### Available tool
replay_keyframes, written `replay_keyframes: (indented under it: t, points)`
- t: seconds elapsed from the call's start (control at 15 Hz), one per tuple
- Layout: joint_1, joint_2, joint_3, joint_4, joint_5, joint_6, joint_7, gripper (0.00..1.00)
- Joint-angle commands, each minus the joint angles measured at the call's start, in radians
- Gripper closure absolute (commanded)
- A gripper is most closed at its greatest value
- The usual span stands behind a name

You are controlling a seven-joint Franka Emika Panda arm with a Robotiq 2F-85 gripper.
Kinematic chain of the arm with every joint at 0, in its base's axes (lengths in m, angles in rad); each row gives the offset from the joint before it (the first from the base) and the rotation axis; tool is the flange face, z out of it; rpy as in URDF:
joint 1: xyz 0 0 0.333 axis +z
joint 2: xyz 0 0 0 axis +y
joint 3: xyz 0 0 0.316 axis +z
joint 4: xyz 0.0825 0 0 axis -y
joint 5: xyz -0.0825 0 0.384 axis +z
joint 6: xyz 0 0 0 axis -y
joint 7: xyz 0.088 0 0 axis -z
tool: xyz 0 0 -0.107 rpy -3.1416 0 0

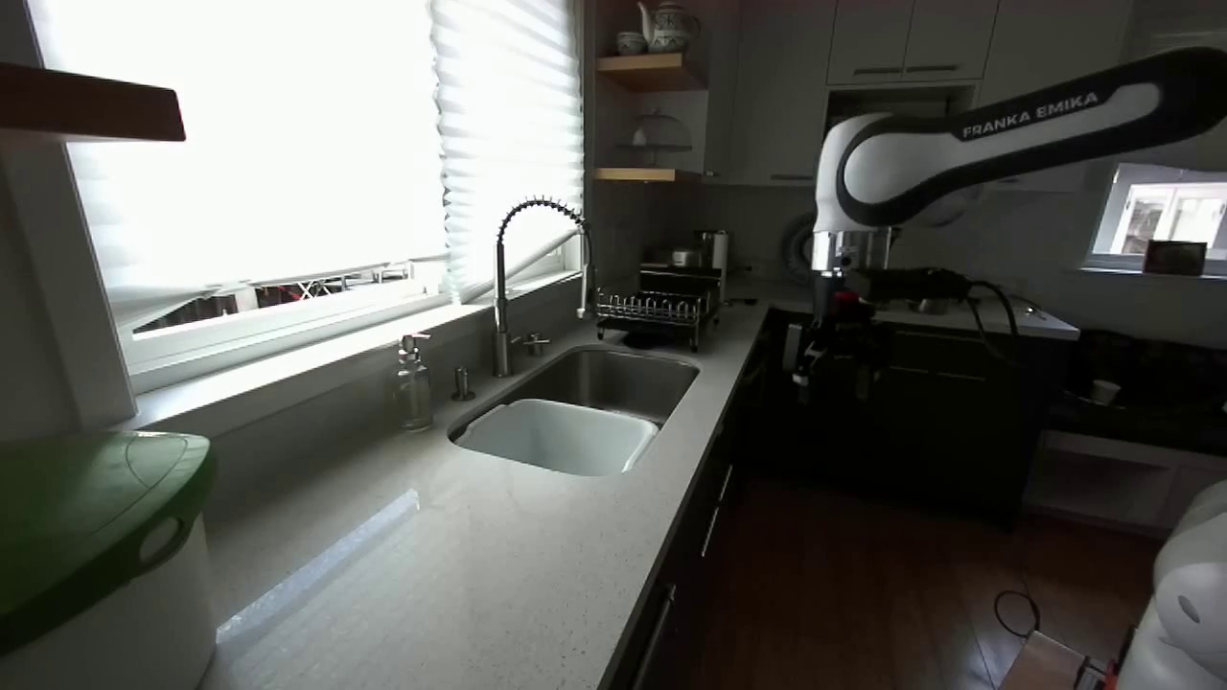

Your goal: Open the cupboard door

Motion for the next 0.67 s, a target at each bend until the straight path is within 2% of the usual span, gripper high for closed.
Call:
replay_keyframes:
  t: [0.0,0.2,0.4,0.6]
  points:
    - [-0.053,0.027,-0.101,-0.118,0.070,0.255,-0.064,0.00]
    - [-0.056,0.101,-0.206,-0.191,0.167,0.479,-0.231,0.00]
    - [-0.039,0.193,-0.297,-0.222,0.298,0.591,-0.400,0.00]
    - [-0.041,0.315,-0.339,-0.222,0.401,0.652,-0.495,0.00]
